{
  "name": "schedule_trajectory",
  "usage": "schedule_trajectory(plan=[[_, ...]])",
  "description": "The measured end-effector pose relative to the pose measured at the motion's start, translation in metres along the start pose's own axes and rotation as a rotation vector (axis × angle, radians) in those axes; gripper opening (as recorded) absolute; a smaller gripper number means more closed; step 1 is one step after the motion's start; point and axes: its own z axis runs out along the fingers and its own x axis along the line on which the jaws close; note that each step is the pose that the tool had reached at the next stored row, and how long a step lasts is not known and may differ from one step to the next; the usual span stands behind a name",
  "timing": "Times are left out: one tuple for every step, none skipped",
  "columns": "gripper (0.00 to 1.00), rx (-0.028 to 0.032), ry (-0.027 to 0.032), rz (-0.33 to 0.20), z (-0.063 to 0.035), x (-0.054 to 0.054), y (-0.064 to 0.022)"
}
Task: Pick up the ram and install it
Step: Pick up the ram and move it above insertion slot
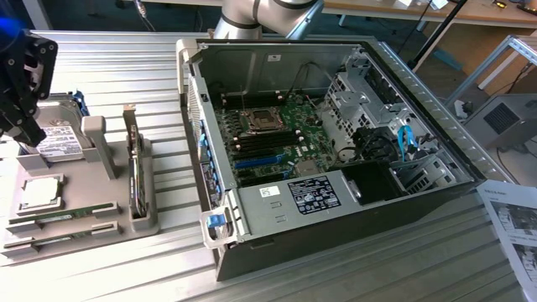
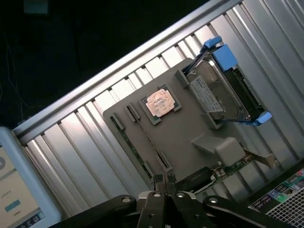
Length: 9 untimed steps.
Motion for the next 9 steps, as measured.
schedule_trajectory(plan=[[0.11, -0.0004, 0.0007, -0.017, 0.0000, 0.0000, 0.0000], [0.11, -0.0009, 0.0014, -0.033, -0.0001, 0.0000, -0.0001], [0.11, -0.0013, 0.0021, -0.051, 0.0000, 0.0000, -0.0001], [0.11, -0.0019, 0.0029, -0.071, 0.0000, 0.0000, 0.0000], [0.11, -0.0023, 0.0035, -0.087, 0.0000, 0.0000, -0.0001], [0.11, -0.0027, 0.0041, -0.103, 0.0000, 0.0000, 0.0000], [0.11, -0.0032, 0.0048, -0.122, 0.0000, 0.0000, 0.0000], [0.11, -0.0038, 0.0058, -0.144, 0.0000, 0.0000, 0.0000], [0.11, -0.0043, 0.0066, -0.163, -0.0001, 0.0000, 0.0000]])
